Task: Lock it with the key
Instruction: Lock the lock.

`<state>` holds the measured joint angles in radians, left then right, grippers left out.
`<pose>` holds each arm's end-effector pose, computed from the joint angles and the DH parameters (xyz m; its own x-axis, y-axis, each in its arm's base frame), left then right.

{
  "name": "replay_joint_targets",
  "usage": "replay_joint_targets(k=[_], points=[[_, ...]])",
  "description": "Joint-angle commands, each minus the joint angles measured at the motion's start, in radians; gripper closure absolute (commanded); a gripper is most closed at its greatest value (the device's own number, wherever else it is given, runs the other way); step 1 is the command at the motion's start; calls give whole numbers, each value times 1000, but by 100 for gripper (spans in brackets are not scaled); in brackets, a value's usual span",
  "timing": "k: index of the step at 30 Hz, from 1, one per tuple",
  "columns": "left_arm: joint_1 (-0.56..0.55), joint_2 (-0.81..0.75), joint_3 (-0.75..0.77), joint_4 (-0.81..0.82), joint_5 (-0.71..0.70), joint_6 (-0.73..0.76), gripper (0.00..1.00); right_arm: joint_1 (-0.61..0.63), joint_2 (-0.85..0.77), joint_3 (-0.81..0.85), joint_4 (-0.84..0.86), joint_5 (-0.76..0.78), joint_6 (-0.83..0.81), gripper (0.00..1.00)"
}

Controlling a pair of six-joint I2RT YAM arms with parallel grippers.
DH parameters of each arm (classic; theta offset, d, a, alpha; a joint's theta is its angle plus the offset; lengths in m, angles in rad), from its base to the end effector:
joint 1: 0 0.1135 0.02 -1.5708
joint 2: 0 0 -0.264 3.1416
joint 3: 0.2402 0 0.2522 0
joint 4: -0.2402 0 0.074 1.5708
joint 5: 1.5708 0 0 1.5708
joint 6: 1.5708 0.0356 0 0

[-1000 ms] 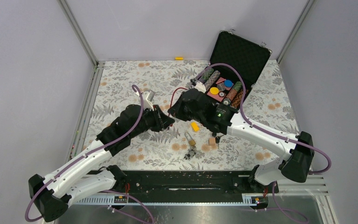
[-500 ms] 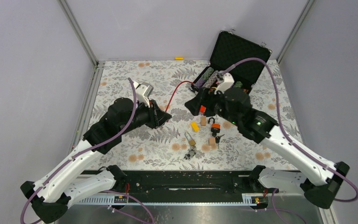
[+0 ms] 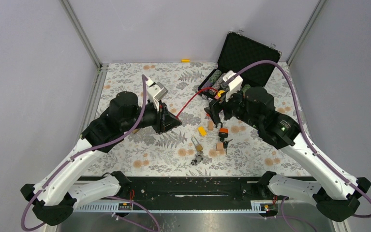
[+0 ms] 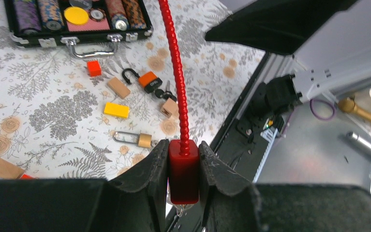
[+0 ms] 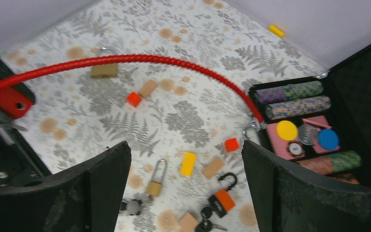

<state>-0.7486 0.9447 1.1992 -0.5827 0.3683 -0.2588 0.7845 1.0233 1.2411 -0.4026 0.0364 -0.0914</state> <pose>0.1296 -0.1379 0.4126 -0.4547 0.0965 -0.8854 0.7948 0.4926 -0.3544 0.1541 0.1520 0.4303 -0.0674 -0.1961 -0.9783 -0.6897 0.7176 -0.0964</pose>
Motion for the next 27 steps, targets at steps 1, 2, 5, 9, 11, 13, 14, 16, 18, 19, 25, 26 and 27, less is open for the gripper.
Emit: replay_joint_targets(k=[1,2,5,9,11,13,14,16,18,19,25,26,27], points=[[1,20,88,-14,114,79,100,-20,33,53,-35,77,-181,11],[0,25,97,-21,120,83,100,-28,39,52,-40,76,-191,12],[1,35,127,-43,126,94,100,-65,73,69,-47,56,-186,18],[1,31,149,-60,125,99,100,-85,114,94,-59,38,-211,28],[2,31,161,-65,135,99,100,-90,131,100,-58,31,-223,38],[1,32,169,-70,138,99,100,-95,144,109,-59,17,-223,53],[0,32,174,-71,137,99,100,-98,147,114,-62,9,-214,61],[1,32,177,-70,134,98,100,-106,161,145,-95,-21,-185,81],[1,30,174,-58,127,92,100,-106,168,156,-115,-33,-149,98],[0,28,166,-42,118,86,100,-107,165,154,-114,-48,-122,100],[0,12,31,215,99,67,100,-107,95,71,11,-274,122,100],[0,13,13,260,122,72,100,-107,77,48,57,-309,185,100],[0,16,-5,300,150,85,100,-107,49,22,115,-354,248,100]])
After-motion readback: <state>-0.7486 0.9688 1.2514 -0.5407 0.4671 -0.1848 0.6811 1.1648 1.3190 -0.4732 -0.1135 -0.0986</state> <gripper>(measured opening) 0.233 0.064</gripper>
